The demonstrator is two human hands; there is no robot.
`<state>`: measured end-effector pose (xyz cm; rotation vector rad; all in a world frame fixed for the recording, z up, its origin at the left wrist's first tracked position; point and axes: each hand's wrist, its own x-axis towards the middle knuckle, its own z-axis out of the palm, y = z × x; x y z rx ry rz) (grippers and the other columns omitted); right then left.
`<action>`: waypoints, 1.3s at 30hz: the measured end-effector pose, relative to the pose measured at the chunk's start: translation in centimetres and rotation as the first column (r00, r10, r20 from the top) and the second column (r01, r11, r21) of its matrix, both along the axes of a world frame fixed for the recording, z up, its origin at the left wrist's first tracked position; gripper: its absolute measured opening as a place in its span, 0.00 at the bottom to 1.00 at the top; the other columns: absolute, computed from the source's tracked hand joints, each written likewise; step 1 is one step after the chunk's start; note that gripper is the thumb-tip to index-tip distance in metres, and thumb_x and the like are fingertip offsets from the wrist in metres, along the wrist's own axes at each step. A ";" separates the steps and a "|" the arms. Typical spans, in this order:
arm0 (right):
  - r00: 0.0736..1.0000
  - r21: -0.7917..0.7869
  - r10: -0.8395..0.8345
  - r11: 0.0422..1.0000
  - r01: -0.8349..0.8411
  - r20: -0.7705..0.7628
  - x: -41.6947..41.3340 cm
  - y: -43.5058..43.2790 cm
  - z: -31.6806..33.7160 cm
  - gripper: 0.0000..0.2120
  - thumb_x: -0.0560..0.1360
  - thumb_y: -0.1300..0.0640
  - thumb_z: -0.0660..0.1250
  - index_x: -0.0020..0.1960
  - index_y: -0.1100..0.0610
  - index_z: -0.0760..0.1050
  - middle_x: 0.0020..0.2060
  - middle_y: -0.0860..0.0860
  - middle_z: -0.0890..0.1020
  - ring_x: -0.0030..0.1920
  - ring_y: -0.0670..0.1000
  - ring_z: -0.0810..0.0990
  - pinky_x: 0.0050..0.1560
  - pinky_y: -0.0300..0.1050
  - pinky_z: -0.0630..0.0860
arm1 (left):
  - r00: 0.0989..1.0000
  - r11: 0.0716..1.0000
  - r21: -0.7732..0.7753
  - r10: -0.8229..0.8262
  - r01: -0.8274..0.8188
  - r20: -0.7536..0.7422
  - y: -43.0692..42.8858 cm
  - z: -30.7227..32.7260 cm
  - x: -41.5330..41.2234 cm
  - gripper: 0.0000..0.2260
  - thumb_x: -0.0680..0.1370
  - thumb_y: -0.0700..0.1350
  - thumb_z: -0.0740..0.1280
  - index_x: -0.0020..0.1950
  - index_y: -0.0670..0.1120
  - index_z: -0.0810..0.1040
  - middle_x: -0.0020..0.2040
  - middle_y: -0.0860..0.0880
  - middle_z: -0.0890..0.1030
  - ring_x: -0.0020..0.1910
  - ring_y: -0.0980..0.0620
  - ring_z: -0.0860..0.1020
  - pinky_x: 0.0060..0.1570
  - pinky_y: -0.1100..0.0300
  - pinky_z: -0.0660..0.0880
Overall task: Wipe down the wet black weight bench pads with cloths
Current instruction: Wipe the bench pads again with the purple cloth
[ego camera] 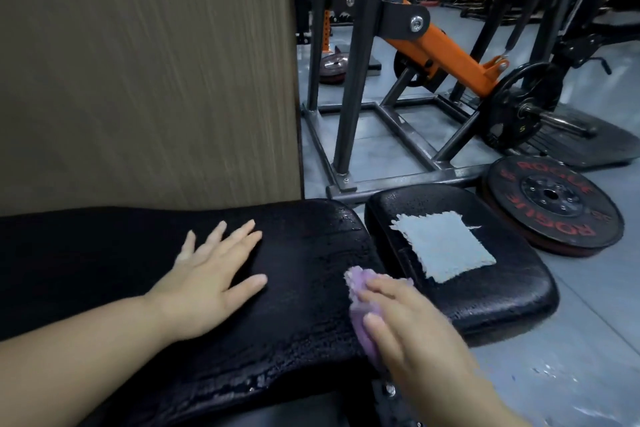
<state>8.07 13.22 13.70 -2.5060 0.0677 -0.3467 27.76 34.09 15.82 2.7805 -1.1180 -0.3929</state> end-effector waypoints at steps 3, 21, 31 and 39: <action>0.992 -0.173 -0.115 0.979 0.104 -0.058 0.5 0.2 -1.6 0.31 0.82 0.40 0.44 0.64 0.57 0.77 0.66 0.48 0.75 0.68 0.45 0.69 0.67 0.38 0.62 | 0.998 1.000 0.006 -0.022 0.021 0.053 0.2 -0.5 0.2 0.48 0.62 0.78 0.26 0.78 0.58 0.37 0.75 0.64 0.34 0.74 0.59 0.30 0.71 0.53 0.29; 0.916 -0.176 -0.259 0.961 0.213 -0.305 19.1 -2.6 0.4 0.12 0.79 0.48 0.53 0.53 0.54 0.69 0.55 0.50 0.77 0.57 0.55 0.72 0.57 0.49 0.66 | 0.994 0.996 0.080 -0.047 0.040 0.095 0.1 -0.9 0.5 0.36 0.74 0.69 0.38 0.79 0.55 0.38 0.78 0.59 0.37 0.77 0.54 0.34 0.75 0.44 0.36; 0.945 -0.331 -0.223 0.934 0.136 -0.241 12.7 -1.8 -0.2 0.28 0.82 0.47 0.50 0.77 0.61 0.53 0.75 0.55 0.58 0.74 0.55 0.57 0.73 0.42 0.51 | 0.993 0.995 0.085 -0.055 0.046 0.102 0.2 -0.9 0.6 0.34 0.77 0.68 0.40 0.79 0.55 0.39 0.79 0.59 0.38 0.77 0.53 0.35 0.75 0.43 0.37; 0.955 -0.243 -0.151 0.966 0.087 -0.256 0.6 2.1 -0.4 0.34 0.75 0.38 0.40 0.77 0.51 0.39 0.76 0.39 0.40 0.75 0.38 0.37 0.72 0.32 0.38 | 0.993 0.996 0.076 -0.059 0.051 0.103 0.1 -1.0 0.6 0.34 0.78 0.68 0.40 0.79 0.54 0.39 0.79 0.57 0.38 0.77 0.52 0.35 0.75 0.42 0.37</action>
